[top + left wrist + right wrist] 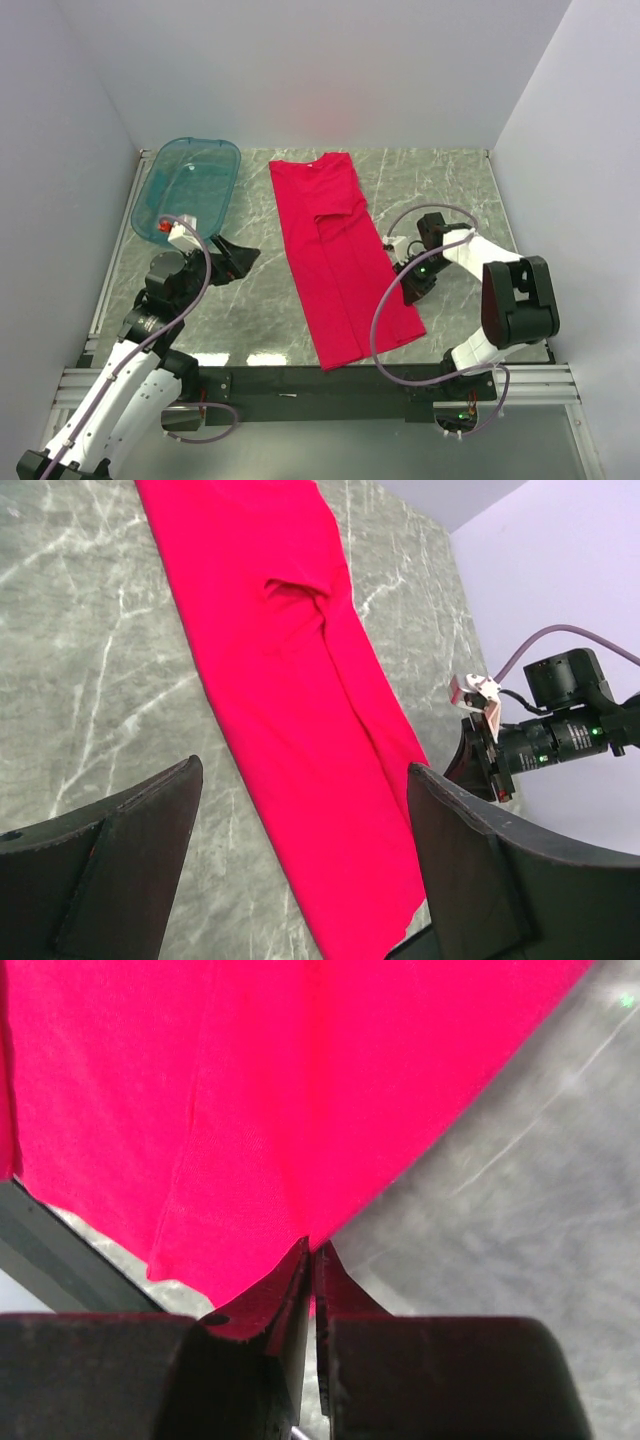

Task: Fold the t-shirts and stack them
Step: Fold the tshirt

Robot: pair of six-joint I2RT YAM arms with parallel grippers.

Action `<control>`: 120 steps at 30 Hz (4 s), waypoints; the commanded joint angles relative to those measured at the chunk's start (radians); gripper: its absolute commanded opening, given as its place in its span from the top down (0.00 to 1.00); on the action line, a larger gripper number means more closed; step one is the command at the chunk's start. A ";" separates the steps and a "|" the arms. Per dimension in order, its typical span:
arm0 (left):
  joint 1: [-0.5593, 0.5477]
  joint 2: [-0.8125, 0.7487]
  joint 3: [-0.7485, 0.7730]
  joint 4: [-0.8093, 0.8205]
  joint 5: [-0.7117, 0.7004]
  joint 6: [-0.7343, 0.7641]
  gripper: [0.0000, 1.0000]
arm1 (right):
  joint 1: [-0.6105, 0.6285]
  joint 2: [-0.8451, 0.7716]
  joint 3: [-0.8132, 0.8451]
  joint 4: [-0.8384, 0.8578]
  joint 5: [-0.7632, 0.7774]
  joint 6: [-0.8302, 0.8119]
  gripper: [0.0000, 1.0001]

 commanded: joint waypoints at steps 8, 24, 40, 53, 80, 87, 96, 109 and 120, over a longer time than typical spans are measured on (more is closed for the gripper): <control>0.000 0.028 -0.046 0.110 0.106 -0.040 0.12 | 0.002 -0.162 -0.100 -0.099 0.069 -0.050 0.93; -0.112 0.147 -0.005 0.091 0.290 0.090 0.14 | -0.014 -0.377 0.065 -0.120 0.000 -0.189 0.42; -0.812 0.098 0.018 0.155 -0.124 0.816 0.00 | -0.014 -0.808 -0.301 -0.243 -0.257 -1.077 0.06; -1.240 0.463 0.008 0.284 -0.468 0.960 0.08 | 0.014 -0.738 -0.393 -0.289 -0.076 -1.329 0.23; -1.346 0.927 0.006 0.440 -0.538 0.946 0.51 | 0.020 -0.718 -0.404 -0.288 -0.144 -1.305 0.36; -1.346 0.966 0.011 0.460 -0.580 0.946 0.76 | 0.019 -0.715 -0.401 -0.291 -0.145 -1.305 0.38; -1.334 0.934 -0.011 0.494 -0.613 0.934 0.99 | 0.019 -0.712 -0.393 -0.306 -0.151 -1.306 0.40; -1.326 0.873 -0.022 0.512 -0.600 0.903 0.99 | 0.026 -0.670 -0.352 -0.378 -0.115 -1.387 0.44; -1.295 0.867 -0.003 0.534 -0.595 0.862 0.99 | 0.176 -0.577 -0.321 -0.358 0.023 -1.386 0.50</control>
